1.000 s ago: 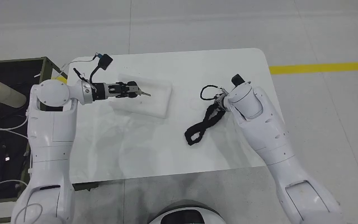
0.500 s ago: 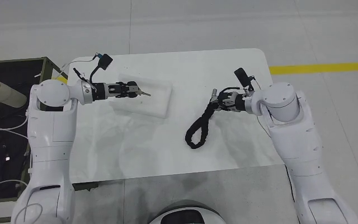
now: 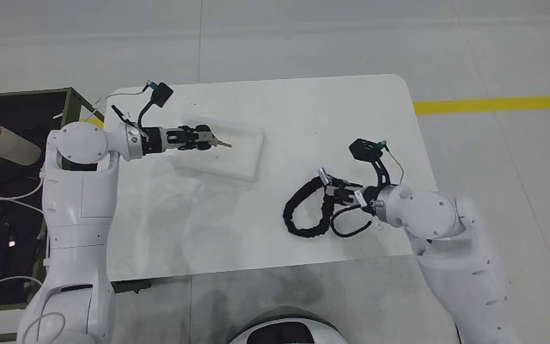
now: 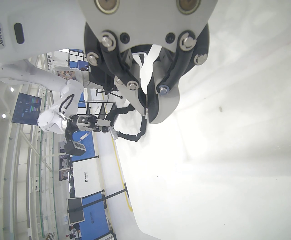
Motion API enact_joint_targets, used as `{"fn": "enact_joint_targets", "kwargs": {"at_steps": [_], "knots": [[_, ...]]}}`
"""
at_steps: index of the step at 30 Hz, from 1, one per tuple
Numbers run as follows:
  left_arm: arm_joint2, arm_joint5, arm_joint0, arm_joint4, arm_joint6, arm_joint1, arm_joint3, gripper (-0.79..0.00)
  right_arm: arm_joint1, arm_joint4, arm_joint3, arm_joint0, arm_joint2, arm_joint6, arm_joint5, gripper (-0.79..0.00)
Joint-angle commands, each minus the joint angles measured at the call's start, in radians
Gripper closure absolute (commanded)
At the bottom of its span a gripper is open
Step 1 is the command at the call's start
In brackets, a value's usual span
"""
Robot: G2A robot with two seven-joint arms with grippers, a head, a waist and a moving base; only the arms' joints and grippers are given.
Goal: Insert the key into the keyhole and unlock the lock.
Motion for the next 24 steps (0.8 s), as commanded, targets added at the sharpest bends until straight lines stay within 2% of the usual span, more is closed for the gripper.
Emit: {"fn": "enact_joint_targets", "kwargs": {"at_steps": [1,4,6,9,12,14,17,21,24], "knots": [[0.0,0.0,0.0,0.0,0.0,0.0,0.0,0.0,0.002,-0.018,-0.028,-0.026,-0.004,-0.039,-0.056,0.0],[0.0,0.0,0.0,0.0,0.0,0.0,0.0,0.0,-0.002,-0.012,-0.054,-0.049,0.02,-0.143,-0.038,0.0],[0.0,0.0,0.0,0.0,0.0,0.0,0.0,0.0,-0.002,-0.026,-0.054,-0.058,0.013,-0.148,-0.065,0.0],[0.0,0.0,0.0,0.0,0.0,0.0,0.0,0.0,-0.01,0.026,-0.06,-0.069,0.027,-0.253,-0.084,0.0],[0.0,0.0,0.0,0.0,0.0,0.0,0.0,0.0,-0.02,0.168,-0.061,-0.098,0.068,-0.374,-0.138,0.0],[0.0,0.0,0.0,0.0,0.0,0.0,0.0,0.0,-0.025,0.301,-0.06,-0.126,0.1,-0.439,-0.221,0.0],[0.0,0.0,0.0,0.0,0.0,0.0,0.0,0.0,-0.029,0.486,-0.033,-0.162,0.145,-0.475,-0.375,0.0],[0.0,0.0,0.0,0.0,0.0,0.0,0.0,0.0,-0.032,0.773,0.053,-0.187,0.188,-0.437,-0.575,0.0],[0.0,0.0,0.0,0.0,0.0,0.0,0.0,0.0,-0.031,0.906,0.134,-0.168,0.187,-0.354,-0.656,0.0]]}}
